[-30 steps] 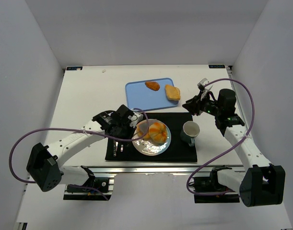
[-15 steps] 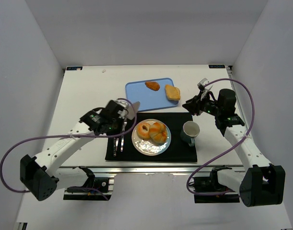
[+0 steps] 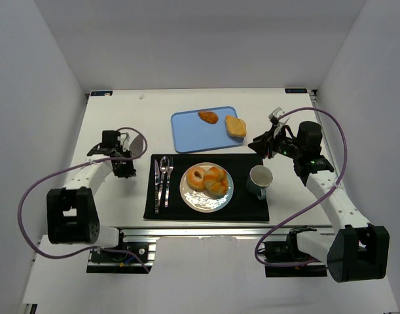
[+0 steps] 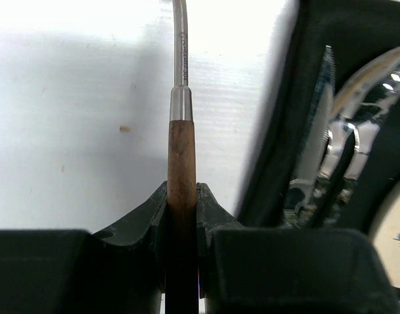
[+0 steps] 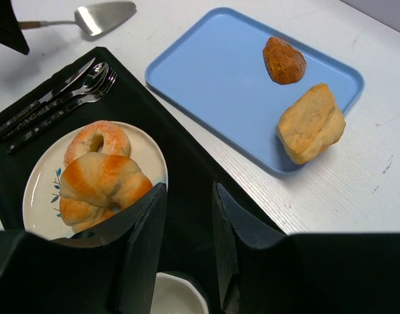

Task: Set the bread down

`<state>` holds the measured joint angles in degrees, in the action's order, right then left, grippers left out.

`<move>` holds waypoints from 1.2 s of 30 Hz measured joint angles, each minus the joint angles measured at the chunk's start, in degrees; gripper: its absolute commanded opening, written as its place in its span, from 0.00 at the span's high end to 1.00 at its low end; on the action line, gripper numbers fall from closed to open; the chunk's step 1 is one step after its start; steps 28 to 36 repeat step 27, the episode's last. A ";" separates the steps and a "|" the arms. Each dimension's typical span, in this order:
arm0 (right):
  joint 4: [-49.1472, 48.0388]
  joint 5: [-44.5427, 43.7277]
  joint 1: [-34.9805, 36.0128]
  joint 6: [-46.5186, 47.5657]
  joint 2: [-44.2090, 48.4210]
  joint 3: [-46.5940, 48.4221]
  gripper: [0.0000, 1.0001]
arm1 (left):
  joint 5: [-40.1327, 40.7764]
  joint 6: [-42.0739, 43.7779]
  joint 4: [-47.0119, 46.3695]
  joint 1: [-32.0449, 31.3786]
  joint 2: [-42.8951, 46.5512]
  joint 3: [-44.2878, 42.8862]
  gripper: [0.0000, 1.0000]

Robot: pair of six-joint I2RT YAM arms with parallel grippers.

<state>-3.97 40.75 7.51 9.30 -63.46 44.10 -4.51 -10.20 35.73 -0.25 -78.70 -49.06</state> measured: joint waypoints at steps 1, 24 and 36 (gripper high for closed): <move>0.00 0.07 0.00 0.04 0.00 0.00 0.58 | -1.20 0.83 -1.14 1.05 -1.53 0.42 1.00; 16.83 -8.22 0.00 -0.63 -8.20 13.29 0.10 | -5.46 -0.90 -8.83 5.35 10.16 3.32 0.02; 18.27 -9.64 0.00 -1.70 -8.94 14.43 0.11 | -5.75 -3.39 -8.85 5.40 15.41 3.21 0.02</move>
